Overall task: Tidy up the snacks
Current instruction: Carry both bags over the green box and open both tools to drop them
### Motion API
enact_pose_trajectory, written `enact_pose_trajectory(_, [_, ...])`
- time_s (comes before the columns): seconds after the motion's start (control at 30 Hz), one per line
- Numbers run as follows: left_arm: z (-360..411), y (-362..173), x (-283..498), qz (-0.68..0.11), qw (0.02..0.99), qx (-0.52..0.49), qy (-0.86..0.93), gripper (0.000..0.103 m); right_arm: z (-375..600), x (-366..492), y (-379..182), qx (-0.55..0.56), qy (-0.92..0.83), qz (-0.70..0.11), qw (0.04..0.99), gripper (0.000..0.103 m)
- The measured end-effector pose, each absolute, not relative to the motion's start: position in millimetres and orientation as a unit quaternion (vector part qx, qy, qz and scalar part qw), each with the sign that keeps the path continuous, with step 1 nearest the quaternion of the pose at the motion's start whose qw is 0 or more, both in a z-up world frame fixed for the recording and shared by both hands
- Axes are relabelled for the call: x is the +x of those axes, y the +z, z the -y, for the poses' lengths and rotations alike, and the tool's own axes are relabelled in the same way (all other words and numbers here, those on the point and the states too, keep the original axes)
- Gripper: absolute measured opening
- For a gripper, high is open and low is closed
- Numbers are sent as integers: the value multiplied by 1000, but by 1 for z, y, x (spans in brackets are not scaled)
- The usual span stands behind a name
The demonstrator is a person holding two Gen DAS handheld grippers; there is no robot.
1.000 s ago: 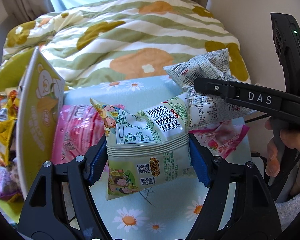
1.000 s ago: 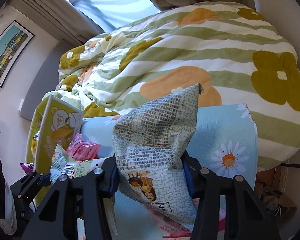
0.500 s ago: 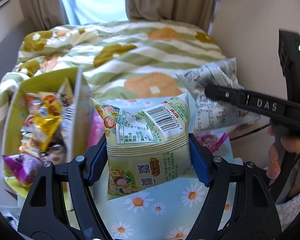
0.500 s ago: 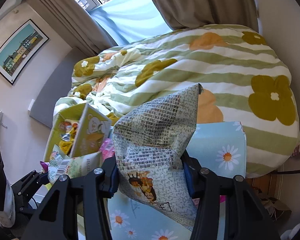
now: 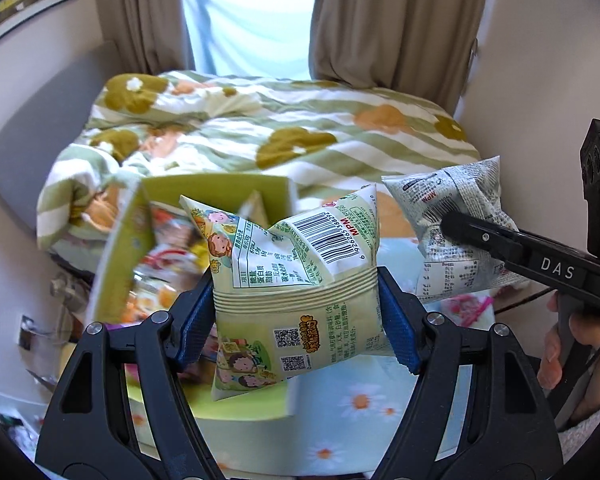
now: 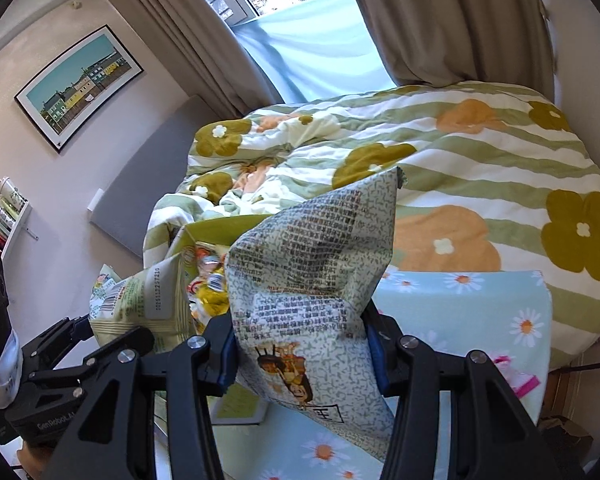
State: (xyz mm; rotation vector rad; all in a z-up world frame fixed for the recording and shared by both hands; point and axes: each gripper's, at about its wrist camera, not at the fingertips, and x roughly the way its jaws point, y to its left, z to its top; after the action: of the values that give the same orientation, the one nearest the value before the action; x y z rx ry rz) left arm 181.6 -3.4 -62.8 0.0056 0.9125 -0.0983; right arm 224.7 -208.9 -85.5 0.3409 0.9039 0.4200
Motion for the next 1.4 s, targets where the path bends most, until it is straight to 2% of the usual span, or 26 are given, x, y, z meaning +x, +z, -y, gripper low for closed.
enact_pose_trajectory(0.33, [-106,-48,231,-429,902,-9,-46,71,121,253,-68,178,192,-419,870,47])
enact_pose_trajectory(0.63, [-165,-95,295,-486,870,-31,-82,73,65,281,-70,168,158,-434,871,47])
enact_pose_trajectory(0.7, [-173,-113,308,-503,859,-38,-86,77,59,284,-76,162,150,-444,868,47])
enact_pose_trajectory(0.8, [-180,-132,322,-519,848,-54,-95,87,51,291,-87,161,140,-459,863,47])
enact_pose_trajectory(0.83, [-182,-136,325,-522,846,-54,-96,98,49,294,-92,160,136,-463,861,47])
enact_pose_trajectory(0.87, [-183,-138,327,-519,848,-52,-96,102,47,296,-94,161,134,-466,860,47])
enact_pose_trajectory(1.4, [-202,-135,295,-521,849,-46,-78,102,19,324,-107,160,157,-497,838,49])
